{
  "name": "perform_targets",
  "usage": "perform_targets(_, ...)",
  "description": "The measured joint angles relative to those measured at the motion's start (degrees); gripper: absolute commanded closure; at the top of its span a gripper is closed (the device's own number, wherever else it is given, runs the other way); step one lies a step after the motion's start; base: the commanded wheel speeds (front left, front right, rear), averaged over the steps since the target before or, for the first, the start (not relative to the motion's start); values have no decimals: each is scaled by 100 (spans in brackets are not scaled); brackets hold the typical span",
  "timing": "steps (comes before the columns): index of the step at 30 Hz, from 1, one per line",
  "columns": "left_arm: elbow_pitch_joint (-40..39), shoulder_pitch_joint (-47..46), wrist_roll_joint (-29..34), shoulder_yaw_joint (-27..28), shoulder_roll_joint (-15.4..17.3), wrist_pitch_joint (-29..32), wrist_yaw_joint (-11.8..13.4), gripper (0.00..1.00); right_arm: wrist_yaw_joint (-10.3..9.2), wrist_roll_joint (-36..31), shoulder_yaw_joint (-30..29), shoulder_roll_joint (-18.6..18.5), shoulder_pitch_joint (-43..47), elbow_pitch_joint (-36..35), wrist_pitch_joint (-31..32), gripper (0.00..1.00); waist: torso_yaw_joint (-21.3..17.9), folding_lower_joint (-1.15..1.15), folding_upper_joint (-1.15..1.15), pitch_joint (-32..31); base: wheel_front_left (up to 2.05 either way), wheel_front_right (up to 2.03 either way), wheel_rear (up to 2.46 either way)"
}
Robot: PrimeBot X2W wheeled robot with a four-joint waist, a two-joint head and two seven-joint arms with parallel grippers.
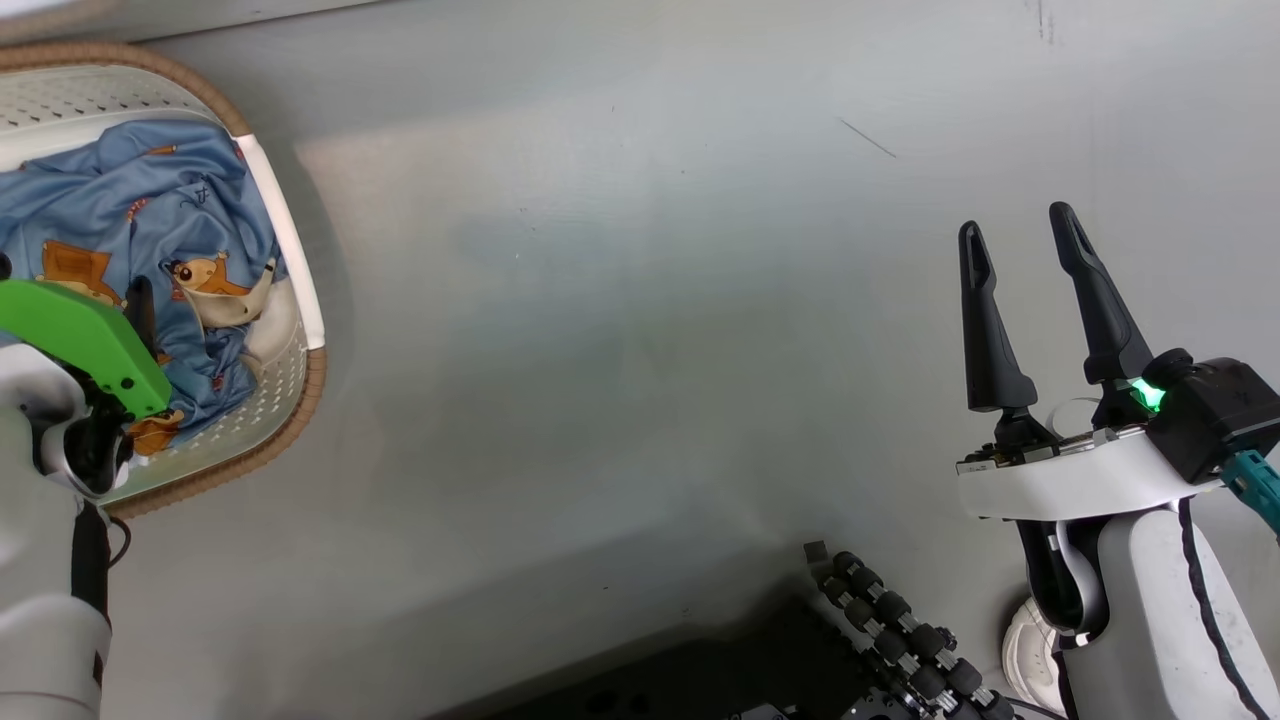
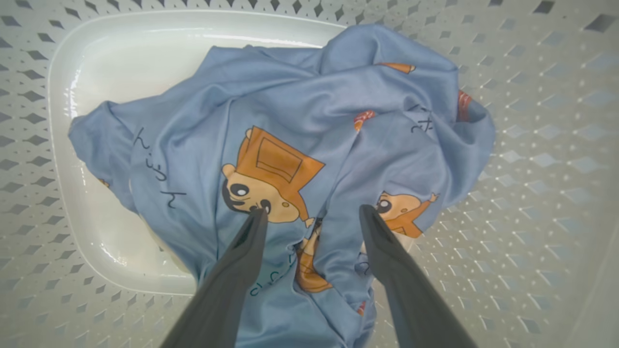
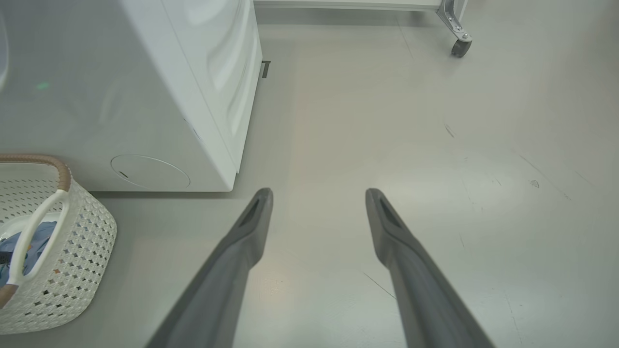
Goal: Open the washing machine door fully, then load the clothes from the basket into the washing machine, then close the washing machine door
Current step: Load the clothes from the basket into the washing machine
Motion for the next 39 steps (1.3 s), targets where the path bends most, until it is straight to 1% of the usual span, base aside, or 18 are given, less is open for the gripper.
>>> perform_targets(10,277,-408,127,-152,22,-85,-2,0,0,-1,-42,0,-9,-120,0,0,-15,0,0,280,0,0,0)
perform_targets(17,491,-675,177,-180,121,-118,-9,0,0,0,-36,0,-9,-133,0,0,-17,0,0,466,0,0,0)
perform_targets(24,686,-895,286,-256,107,-230,21,0,0,-1,-43,2,-9,-147,0,0,-8,0,0,610,0,0,0)
perform_targets(34,994,-1025,433,-396,37,-394,35,0,0,-23,-123,2,1,-243,0,0,19,0,0,646,0,0,0)
perform_targets(38,1071,-1081,488,-459,8,-449,80,0,0,-74,-172,2,24,-281,0,0,41,0,0,656,0,0,0)
perform_targets(39,1100,-1109,497,-483,3,-478,83,2,0,-78,-181,2,34,-288,0,0,48,0,0,658,0,0,0)
